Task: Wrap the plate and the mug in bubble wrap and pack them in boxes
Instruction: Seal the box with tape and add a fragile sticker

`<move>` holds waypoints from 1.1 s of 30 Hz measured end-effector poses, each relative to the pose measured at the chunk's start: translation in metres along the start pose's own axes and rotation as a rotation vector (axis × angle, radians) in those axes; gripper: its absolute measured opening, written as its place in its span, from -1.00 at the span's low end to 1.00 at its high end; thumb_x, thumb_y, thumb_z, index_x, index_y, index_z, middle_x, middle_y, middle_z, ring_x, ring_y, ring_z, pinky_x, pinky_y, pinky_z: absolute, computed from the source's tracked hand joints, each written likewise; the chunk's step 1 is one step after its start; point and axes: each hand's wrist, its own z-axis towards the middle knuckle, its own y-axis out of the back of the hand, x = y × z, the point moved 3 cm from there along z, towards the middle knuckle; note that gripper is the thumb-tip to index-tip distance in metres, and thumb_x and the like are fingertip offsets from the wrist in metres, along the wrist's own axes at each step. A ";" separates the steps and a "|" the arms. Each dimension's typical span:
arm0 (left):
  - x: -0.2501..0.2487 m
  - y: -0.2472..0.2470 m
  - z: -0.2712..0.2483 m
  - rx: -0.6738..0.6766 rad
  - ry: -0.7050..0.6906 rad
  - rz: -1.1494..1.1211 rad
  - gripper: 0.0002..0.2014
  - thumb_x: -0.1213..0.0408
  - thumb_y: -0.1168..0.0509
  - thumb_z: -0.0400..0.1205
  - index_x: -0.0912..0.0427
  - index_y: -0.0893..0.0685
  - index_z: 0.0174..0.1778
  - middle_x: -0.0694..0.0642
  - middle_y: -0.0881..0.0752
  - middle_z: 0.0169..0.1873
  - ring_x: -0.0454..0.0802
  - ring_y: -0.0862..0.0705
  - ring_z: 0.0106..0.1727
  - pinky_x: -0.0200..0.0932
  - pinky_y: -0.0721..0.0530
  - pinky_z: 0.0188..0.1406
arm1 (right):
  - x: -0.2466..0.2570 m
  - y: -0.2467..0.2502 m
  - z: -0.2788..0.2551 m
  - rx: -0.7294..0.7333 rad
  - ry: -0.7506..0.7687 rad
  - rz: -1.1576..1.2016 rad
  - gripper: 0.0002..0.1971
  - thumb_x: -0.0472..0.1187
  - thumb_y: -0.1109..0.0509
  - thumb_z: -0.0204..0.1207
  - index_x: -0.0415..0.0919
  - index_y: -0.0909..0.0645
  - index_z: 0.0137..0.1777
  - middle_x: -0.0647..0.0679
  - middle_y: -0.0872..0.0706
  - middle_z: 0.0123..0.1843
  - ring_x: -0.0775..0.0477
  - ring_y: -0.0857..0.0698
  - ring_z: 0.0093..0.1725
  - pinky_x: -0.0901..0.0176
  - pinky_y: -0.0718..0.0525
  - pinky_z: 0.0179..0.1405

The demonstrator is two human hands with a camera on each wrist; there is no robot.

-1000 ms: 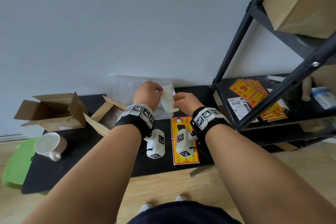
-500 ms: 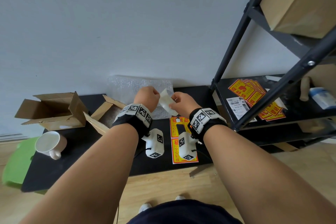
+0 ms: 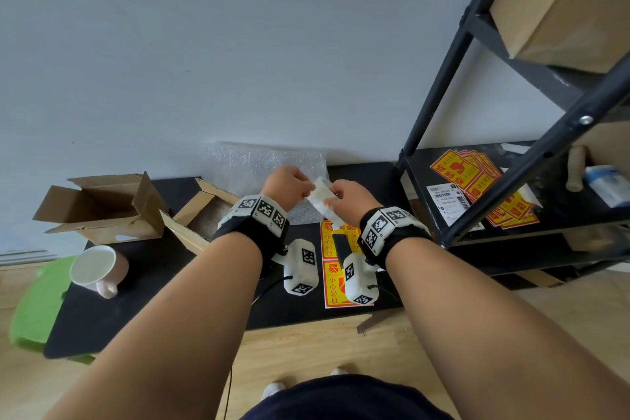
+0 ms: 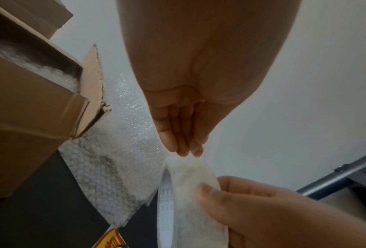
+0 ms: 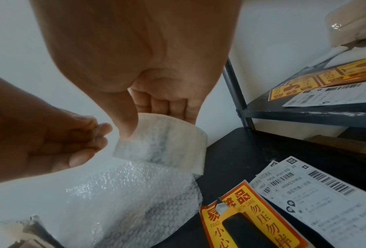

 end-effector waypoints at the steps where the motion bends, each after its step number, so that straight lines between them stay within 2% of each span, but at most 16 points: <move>1: 0.000 -0.001 -0.001 0.006 0.002 -0.016 -0.85 0.38 -0.38 0.60 0.16 -0.61 -0.28 0.11 -0.72 -0.30 0.03 -0.69 -0.18 0.00 -0.72 0.09 | -0.001 0.000 0.000 0.006 -0.005 -0.008 -0.82 -0.20 -0.28 0.61 -0.28 -0.59 0.10 -0.13 -0.64 -0.02 -0.11 -0.63 -0.04 0.02 -0.61 -0.01; 5: -0.002 -0.004 -0.002 0.027 -0.003 -0.070 -0.85 0.40 -0.37 0.62 0.18 -0.62 -0.27 0.17 -0.75 -0.21 0.00 -0.69 -0.17 -0.14 -0.71 -0.05 | -0.008 0.001 0.001 0.020 -0.030 -0.049 -0.76 -0.14 -0.24 0.62 -0.29 -0.60 0.13 -0.15 -0.65 -0.01 -0.12 -0.63 -0.03 0.02 -0.58 -0.03; 9: 0.001 -0.003 -0.003 -0.012 0.000 -0.093 -0.85 0.38 -0.34 0.63 0.16 -0.62 -0.27 0.26 -0.77 -0.09 0.05 -0.69 -0.11 0.00 -0.72 0.10 | -0.009 0.003 0.001 0.012 -0.040 -0.043 -0.68 -0.03 -0.28 0.62 -0.32 -0.64 0.07 -0.15 -0.65 -0.08 -0.09 -0.62 -0.12 0.03 -0.58 -0.09; 12: 0.005 -0.002 -0.004 -0.066 0.008 -0.098 -0.83 0.39 -0.33 0.63 0.15 -0.62 -0.28 0.26 -0.77 -0.11 0.07 -0.68 -0.12 0.10 -0.70 0.17 | -0.006 0.004 0.004 -0.019 -0.051 -0.051 -0.68 0.01 -0.31 0.58 -0.27 -0.60 -0.14 -0.11 -0.57 -0.24 -0.07 -0.55 -0.25 0.07 -0.49 -0.22; 15: 0.004 -0.001 -0.002 -0.090 0.016 -0.147 -0.82 0.40 -0.31 0.63 0.14 -0.61 -0.29 0.23 -0.76 -0.16 0.10 -0.69 -0.10 0.15 -0.68 0.21 | -0.006 0.008 0.006 -0.066 -0.082 -0.042 -0.62 0.01 -0.32 0.55 -0.20 -0.43 -0.40 -0.06 -0.44 -0.42 -0.04 -0.44 -0.43 0.11 -0.39 -0.37; 17: 0.003 0.001 -0.001 -0.089 0.016 -0.147 -0.83 0.39 -0.33 0.63 0.15 -0.62 -0.29 0.21 -0.76 -0.18 0.11 -0.69 -0.09 0.14 -0.68 0.21 | -0.007 0.010 0.006 -0.097 -0.095 -0.035 -0.57 0.02 -0.34 0.53 -0.17 -0.36 -0.47 -0.03 -0.37 -0.49 -0.02 -0.37 -0.48 0.13 -0.33 -0.43; 19: 0.004 0.004 0.001 -0.104 0.016 -0.140 -0.83 0.37 -0.33 0.63 0.13 -0.61 -0.29 0.11 -0.71 -0.28 0.08 -0.67 -0.13 0.06 -0.70 0.12 | -0.006 0.011 0.006 -0.102 -0.094 -0.043 -0.60 0.05 -0.36 0.51 -0.17 -0.41 -0.43 -0.04 -0.41 -0.46 -0.03 -0.41 -0.44 0.11 -0.37 -0.39; 20: 0.005 0.004 0.002 -0.116 0.023 -0.128 -0.84 0.35 -0.34 0.64 0.13 -0.61 -0.28 0.06 -0.68 -0.31 0.05 -0.65 -0.15 0.00 -0.69 0.00 | -0.005 0.012 0.006 -0.103 -0.084 -0.052 -0.65 0.05 -0.37 0.50 -0.18 -0.47 -0.36 -0.05 -0.48 -0.39 -0.04 -0.47 -0.39 0.11 -0.43 -0.34; 22: 0.007 0.006 0.002 -0.145 0.029 -0.095 -0.89 0.30 -0.33 0.65 0.18 -0.62 -0.18 0.01 -0.62 -0.34 -0.03 -0.60 -0.25 -0.16 -0.60 -0.27 | -0.005 0.012 0.007 -0.103 -0.054 -0.031 -0.73 0.05 -0.39 0.50 -0.17 -0.60 -0.05 -0.02 -0.64 -0.12 -0.04 -0.63 -0.15 0.09 -0.57 -0.12; 23: 0.008 0.007 0.001 -0.159 0.027 -0.080 -0.92 0.28 -0.32 0.66 0.20 -0.62 -0.13 0.00 -0.60 -0.34 -0.07 -0.57 -0.29 -0.20 -0.53 -0.34 | -0.005 0.011 0.007 -0.097 -0.041 0.000 -0.68 0.05 -0.40 0.50 -0.13 -0.62 0.13 0.01 -0.67 0.04 -0.04 -0.66 0.02 0.09 -0.59 0.02; 24: 0.009 0.008 0.000 -0.175 0.024 -0.066 -0.92 0.28 -0.31 0.67 0.20 -0.63 -0.08 -0.01 -0.60 -0.34 -0.09 -0.55 -0.30 -0.21 -0.50 -0.33 | -0.004 0.010 0.006 -0.084 -0.027 0.041 -0.64 0.03 -0.42 0.50 -0.09 -0.63 0.25 0.03 -0.67 0.17 -0.03 -0.66 0.15 0.11 -0.57 0.13; 25: 0.010 0.008 -0.001 -0.193 0.019 -0.054 -0.92 0.28 -0.30 0.67 0.20 -0.63 -0.06 0.00 -0.61 -0.32 -0.09 -0.55 -0.29 -0.20 -0.50 -0.28 | -0.004 0.009 0.006 -0.072 -0.020 0.088 -0.64 0.01 -0.43 0.50 -0.06 -0.65 0.27 0.04 -0.67 0.22 -0.01 -0.66 0.21 0.13 -0.56 0.18; 26: 0.010 0.010 -0.002 -0.212 0.018 -0.047 -0.93 0.27 -0.30 0.68 0.20 -0.64 -0.05 0.01 -0.62 -0.29 -0.09 -0.55 -0.28 -0.17 -0.50 -0.23 | -0.003 0.008 0.006 -0.071 -0.017 0.140 -0.69 -0.02 -0.45 0.49 -0.05 -0.70 0.21 0.05 -0.71 0.20 0.00 -0.67 0.21 0.15 -0.57 0.19; 29: 0.011 0.015 -0.006 -0.271 0.016 -0.040 -0.91 0.26 -0.31 0.67 0.18 -0.67 -0.02 0.03 -0.65 -0.22 -0.09 -0.57 -0.25 -0.20 -0.47 -0.20 | 0.002 0.009 0.007 -0.107 -0.003 0.259 -0.86 -0.08 -0.47 0.47 -0.09 -0.78 -0.04 0.03 -0.80 -0.04 0.00 -0.73 0.05 0.11 -0.66 0.14; 33: 0.012 0.027 -0.009 -0.308 0.006 -0.008 -0.92 0.21 -0.37 0.62 0.11 -0.75 -0.07 -0.02 -0.73 -0.21 -0.05 -0.67 -0.14 -0.23 -0.50 -0.18 | 0.011 0.011 0.011 -0.133 0.025 0.253 -0.85 -0.06 -0.44 0.47 -0.10 -0.78 -0.16 0.01 -0.80 -0.16 -0.02 -0.74 -0.08 0.10 -0.67 0.02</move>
